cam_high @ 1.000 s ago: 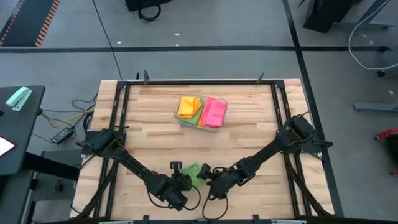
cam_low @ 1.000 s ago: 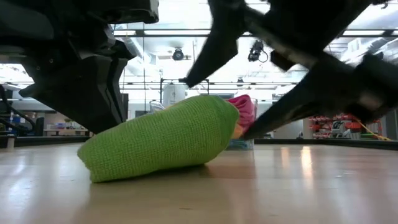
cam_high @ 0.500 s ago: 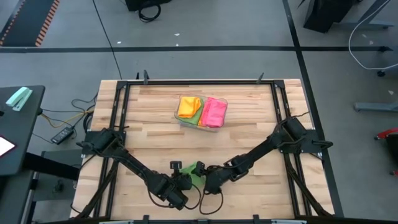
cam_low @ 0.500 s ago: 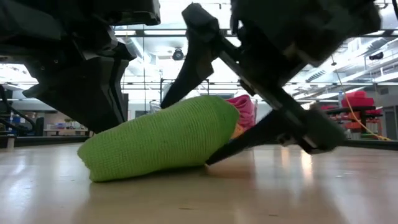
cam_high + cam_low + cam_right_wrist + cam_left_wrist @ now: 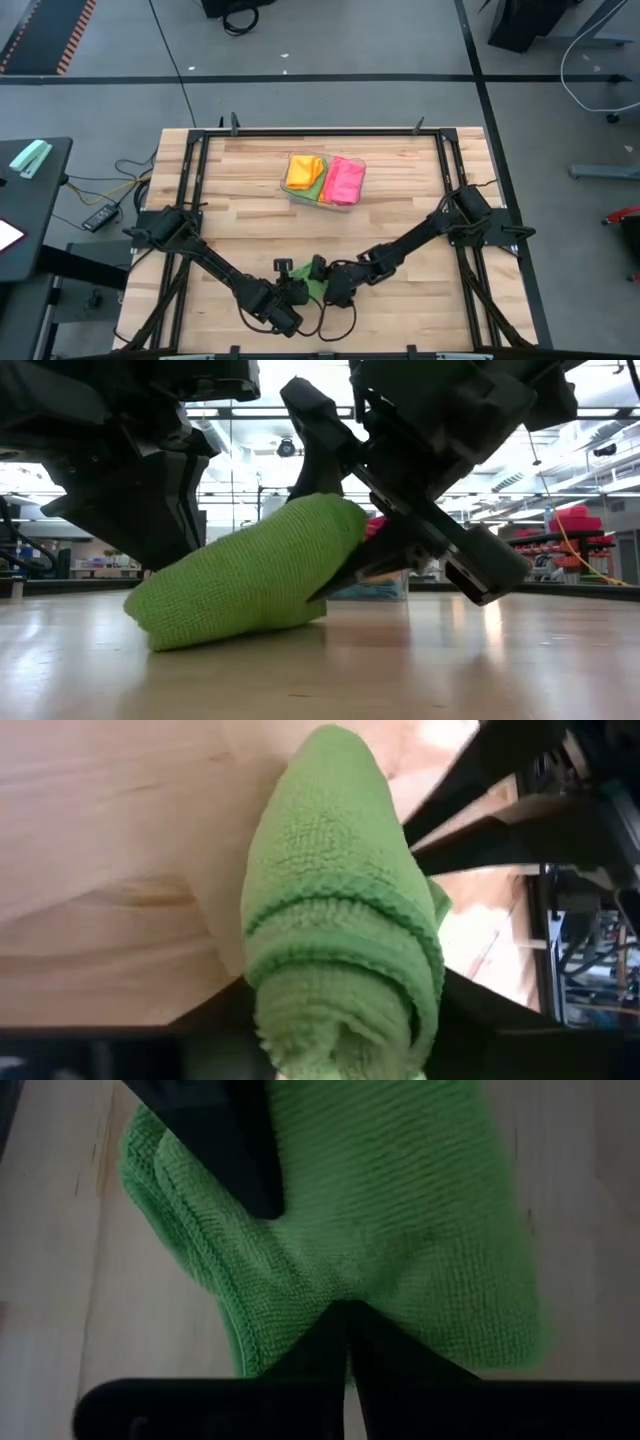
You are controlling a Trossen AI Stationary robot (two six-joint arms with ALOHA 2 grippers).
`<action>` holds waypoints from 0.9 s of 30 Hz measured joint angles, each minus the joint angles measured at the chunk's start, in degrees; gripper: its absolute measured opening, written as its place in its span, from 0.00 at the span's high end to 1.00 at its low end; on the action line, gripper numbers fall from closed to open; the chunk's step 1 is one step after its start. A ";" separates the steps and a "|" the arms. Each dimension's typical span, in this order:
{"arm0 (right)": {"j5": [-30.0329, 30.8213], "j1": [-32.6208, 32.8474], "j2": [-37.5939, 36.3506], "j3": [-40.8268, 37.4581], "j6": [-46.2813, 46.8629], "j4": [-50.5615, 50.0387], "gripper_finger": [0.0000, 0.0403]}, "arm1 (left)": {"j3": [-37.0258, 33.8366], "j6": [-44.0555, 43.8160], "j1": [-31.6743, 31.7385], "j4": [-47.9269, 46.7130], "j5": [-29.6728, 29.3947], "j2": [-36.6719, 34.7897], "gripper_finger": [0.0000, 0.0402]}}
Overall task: Fold microfiber towels
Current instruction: Put the folded green microfiber cloth into the transparent bin
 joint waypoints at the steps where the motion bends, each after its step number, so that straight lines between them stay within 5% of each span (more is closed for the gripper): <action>1: -0.03 -0.14 0.00 0.00 0.59 0.14 0.53 | 0.00 -0.05 -0.03 0.04 -0.01 0.00 0.93; 13: 2.59 0.65 -1.12 0.02 4.69 0.06 0.86 | 0.02 0.03 -4.72 -3.65 -4.71 -4.86 0.98; 27: 17.24 -4.15 -11.90 0.02 2.39 -6.71 0.88 | 0.02 0.08 -9.49 -5.60 -4.75 -6.59 0.90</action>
